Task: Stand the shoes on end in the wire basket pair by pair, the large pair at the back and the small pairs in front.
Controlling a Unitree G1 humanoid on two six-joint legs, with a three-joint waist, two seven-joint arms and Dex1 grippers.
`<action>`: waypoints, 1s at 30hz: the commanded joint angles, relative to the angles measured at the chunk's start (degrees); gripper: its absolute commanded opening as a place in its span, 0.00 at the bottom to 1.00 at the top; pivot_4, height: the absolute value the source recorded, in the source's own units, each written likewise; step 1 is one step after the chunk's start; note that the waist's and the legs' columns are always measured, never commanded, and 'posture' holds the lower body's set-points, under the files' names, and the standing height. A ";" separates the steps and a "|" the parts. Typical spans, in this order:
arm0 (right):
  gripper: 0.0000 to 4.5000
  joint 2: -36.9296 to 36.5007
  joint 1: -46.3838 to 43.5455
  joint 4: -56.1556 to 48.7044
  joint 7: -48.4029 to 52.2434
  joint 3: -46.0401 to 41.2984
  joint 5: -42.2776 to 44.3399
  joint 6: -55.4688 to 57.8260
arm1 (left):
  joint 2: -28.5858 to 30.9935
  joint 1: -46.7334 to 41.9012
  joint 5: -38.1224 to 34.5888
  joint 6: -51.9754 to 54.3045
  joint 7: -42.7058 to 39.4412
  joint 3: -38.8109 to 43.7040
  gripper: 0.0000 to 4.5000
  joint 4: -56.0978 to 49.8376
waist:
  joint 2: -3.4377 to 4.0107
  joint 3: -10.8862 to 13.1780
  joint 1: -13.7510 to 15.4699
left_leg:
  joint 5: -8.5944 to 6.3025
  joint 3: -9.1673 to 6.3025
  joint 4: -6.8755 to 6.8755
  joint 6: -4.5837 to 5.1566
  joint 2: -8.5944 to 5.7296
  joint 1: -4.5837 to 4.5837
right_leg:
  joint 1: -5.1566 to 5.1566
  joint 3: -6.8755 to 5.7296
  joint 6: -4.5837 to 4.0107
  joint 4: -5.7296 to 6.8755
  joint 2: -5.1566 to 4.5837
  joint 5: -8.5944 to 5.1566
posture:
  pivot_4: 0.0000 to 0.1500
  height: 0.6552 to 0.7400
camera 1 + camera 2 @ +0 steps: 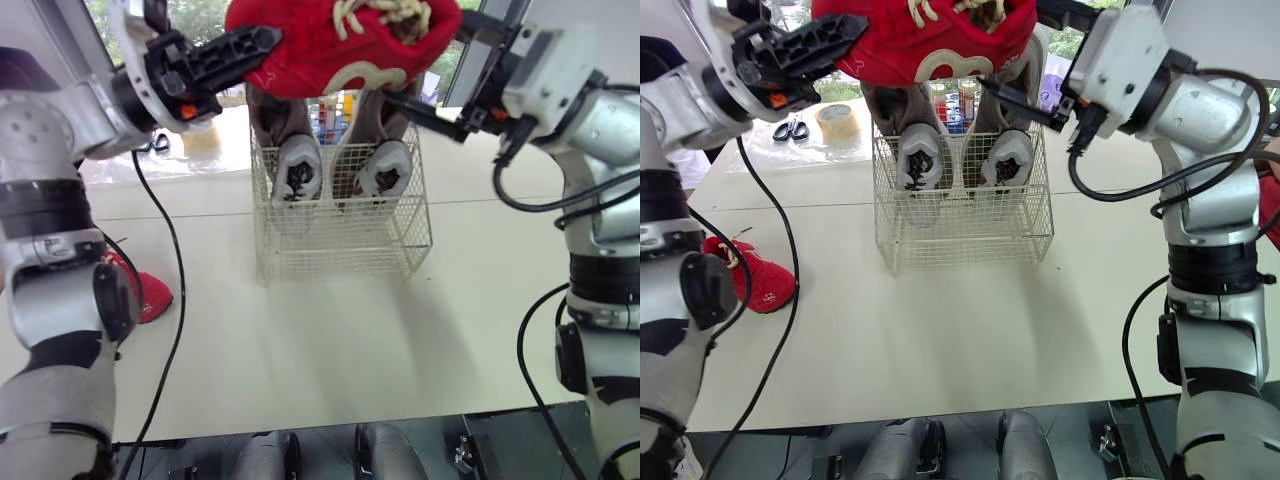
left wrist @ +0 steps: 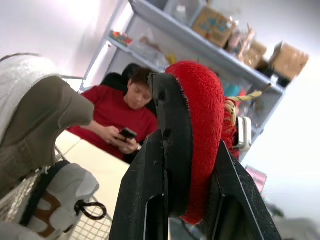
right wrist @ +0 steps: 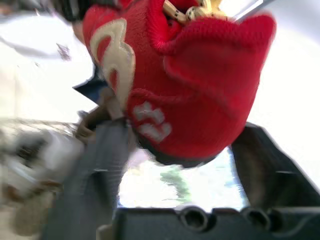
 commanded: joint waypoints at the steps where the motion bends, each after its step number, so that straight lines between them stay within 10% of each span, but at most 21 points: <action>1: 0.99 4.81 5.27 -5.03 -11.82 -10.97 18.87 17.35 | -2.43 1.58 -7.41 -2.48 8.26 9.30 0.05 -6.48 | -0.10 0.03 -0.05 | 0.00 0.01 0.01 0.00 0.00 -0.01 | -0.01 0.00 -0.01 0.00 -0.01 0.00 | 1.00 1.00; 8: 0.99 31.65 7.06 -16.91 -48.03 -14.95 54.83 24.35 | -14.24 7.24 -8.99 -14.34 17.12 10.18 0.05 -22.60 | -0.08 0.03 -0.17 | 0.10 -0.13 -0.06 -0.20 0.01 0.02 | -0.05 -0.05 -0.09 0.03 -0.02 0.06 | 1.00 1.00; 30: 0.99 34.83 -2.75 -14.86 -50.48 -10.93 51.45 17.96 | -16.03 17.57 -13.06 -18.85 20.97 4.16 0.05 -28.13 | -0.06 -0.01 -0.19 | 0.06 -0.06 -0.05 -0.07 0.00 -0.01 | -0.08 -0.01 -0.11 0.05 0.10 0.08 | 1.00 1.00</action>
